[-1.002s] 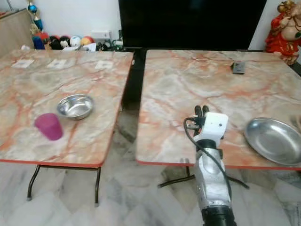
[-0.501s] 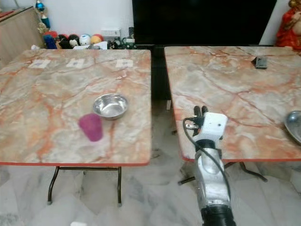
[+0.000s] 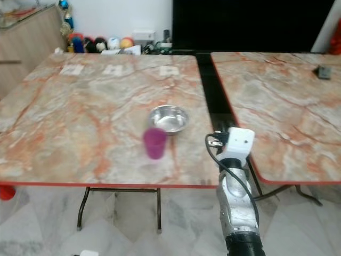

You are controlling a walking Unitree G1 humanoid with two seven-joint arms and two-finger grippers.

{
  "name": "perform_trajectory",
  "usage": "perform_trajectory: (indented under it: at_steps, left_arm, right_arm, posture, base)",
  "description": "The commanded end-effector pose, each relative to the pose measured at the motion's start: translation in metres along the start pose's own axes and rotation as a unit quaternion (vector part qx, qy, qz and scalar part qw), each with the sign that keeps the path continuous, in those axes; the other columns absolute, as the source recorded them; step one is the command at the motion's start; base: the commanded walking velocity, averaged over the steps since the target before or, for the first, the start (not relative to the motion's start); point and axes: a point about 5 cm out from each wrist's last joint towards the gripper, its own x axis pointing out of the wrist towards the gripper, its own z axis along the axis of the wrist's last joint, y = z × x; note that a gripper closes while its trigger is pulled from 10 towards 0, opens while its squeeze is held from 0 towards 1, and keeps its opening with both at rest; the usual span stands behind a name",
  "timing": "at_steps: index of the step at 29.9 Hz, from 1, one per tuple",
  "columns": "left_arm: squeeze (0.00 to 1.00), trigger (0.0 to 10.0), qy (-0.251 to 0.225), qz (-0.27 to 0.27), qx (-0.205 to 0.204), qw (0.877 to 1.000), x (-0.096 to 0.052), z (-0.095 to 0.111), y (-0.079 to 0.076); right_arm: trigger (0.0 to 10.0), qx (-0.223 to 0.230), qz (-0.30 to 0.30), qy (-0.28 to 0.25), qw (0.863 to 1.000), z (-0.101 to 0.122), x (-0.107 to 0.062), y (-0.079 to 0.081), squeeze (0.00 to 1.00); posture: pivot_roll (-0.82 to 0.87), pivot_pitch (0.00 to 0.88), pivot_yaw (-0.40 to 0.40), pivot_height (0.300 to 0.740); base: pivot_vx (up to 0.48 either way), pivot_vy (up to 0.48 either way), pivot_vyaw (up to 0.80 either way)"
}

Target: Setting the table

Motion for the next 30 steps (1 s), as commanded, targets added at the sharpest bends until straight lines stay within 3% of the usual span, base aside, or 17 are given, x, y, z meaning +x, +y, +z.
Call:
perform_trajectory:
  at_steps: [1, 7, 19, 30]
  left_arm:
    - [0.0, 10.0, 0.017, -0.008, 0.008, 1.0, -0.003, -0.011, -0.008]
    - [0.0, 10.0, 0.024, -0.015, 0.011, 1.0, -0.001, -0.009, -0.02]
    - [0.0, 10.0, 0.03, -0.014, 0.013, 0.999, -0.003, -0.015, -0.014]
    - [0.0, 10.0, 0.03, -0.016, 0.015, 0.999, -0.004, -0.016, -0.014]
  right_arm:
    - [10.0, -0.005, -0.01, -0.003, 1.0, 0.002, 0.0, -0.008, 0.0]
    - [10.0, -0.003, -0.006, -0.002, 1.0, 0.001, 0.0, -0.006, 0.0]
    - [10.0, -0.013, -0.002, -0.004, 1.0, 0.001, -0.001, -0.007, 0.0]
    - [10.0, -0.009, -0.002, -0.005, 1.0, 0.001, 0.0, -0.005, 0.0]
  posture:
    - [0.03, 0.066, -0.019, 0.74]
    - [0.03, 0.059, -0.015, 0.74]
    - [0.03, 0.045, -0.01, 0.74]
    - [0.03, 0.045, -0.01, 0.74]
  base:
    - [0.0, 0.0, 0.0]
    - [0.0, 0.0, 0.0]
    - [0.0, 0.0, 0.0]
    - [0.0, 0.0, 0.28]
